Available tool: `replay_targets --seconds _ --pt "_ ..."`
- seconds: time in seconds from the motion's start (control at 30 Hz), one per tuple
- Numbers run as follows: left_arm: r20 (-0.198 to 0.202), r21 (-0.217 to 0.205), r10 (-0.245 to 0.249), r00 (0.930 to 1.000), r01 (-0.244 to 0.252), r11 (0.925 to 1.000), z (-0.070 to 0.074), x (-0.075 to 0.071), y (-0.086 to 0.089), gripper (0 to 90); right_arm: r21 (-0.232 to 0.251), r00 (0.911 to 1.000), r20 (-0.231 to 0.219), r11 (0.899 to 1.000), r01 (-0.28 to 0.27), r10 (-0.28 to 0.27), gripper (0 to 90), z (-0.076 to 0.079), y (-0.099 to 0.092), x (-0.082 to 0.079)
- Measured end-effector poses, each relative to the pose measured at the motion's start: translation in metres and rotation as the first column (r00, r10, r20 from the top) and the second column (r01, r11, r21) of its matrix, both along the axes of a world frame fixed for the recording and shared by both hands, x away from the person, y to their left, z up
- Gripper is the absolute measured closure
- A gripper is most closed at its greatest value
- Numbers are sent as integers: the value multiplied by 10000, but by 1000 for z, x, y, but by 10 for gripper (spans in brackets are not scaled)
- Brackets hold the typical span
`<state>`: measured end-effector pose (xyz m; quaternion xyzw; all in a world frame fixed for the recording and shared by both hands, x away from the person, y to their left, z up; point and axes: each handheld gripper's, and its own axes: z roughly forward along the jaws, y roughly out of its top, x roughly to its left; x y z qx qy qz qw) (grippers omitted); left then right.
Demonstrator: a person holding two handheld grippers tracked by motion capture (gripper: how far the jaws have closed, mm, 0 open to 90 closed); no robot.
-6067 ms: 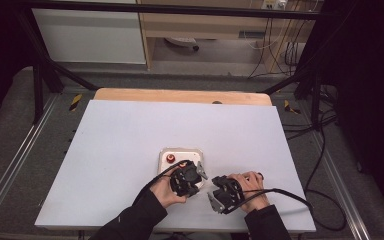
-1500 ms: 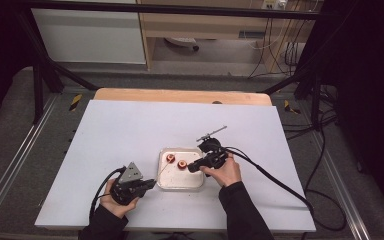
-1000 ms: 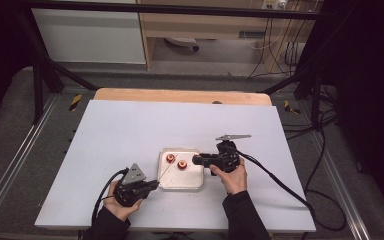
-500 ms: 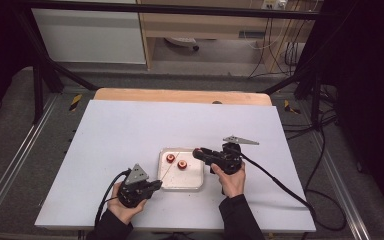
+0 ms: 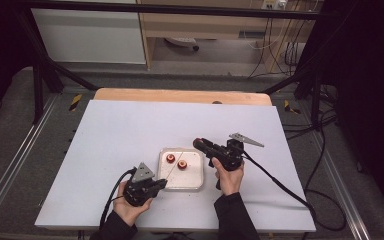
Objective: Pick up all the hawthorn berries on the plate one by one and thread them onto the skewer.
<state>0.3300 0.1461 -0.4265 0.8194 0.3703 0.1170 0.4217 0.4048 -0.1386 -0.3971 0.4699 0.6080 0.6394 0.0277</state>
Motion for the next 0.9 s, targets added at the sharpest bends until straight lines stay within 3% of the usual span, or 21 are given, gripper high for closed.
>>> replay_targets --seconds 0.47,0.77,0.9 --pt "43 -501 70 10000 -68 9987 8 4 -21 880 811 9957 698 9952 555 -612 613 4 0 1" --pt "38 -791 278 9996 -275 9965 12 9 -32 881 1505 9948 748 9870 569 -687 613 5 1 1" --pt "12 -807 246 9997 -244 9964 11 9 -34 881 1574 9944 781 9858 578 -708 613 4 1 1"
